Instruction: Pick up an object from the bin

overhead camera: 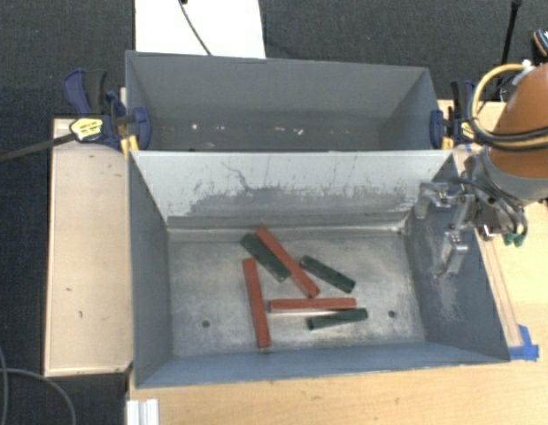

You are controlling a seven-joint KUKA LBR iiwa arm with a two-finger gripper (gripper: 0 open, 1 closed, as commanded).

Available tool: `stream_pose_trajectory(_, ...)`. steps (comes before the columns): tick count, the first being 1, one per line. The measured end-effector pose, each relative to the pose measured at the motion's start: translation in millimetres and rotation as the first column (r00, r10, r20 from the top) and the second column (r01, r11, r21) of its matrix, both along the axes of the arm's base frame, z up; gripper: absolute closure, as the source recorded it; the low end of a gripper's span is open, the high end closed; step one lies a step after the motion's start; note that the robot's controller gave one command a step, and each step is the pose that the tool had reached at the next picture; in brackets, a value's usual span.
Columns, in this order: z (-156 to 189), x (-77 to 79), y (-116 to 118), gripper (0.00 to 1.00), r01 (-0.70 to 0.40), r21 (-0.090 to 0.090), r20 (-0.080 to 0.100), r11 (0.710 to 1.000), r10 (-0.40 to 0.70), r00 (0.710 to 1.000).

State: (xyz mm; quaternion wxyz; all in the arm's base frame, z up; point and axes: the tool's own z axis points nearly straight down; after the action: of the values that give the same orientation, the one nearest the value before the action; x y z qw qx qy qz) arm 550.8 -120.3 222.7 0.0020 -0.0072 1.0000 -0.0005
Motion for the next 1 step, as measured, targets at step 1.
stream_pose_trajectory(1, -139.9, -27.0, 36.7, 0.0, 0.184, 0.003, -0.01, 0.983, -0.184, 0.983)
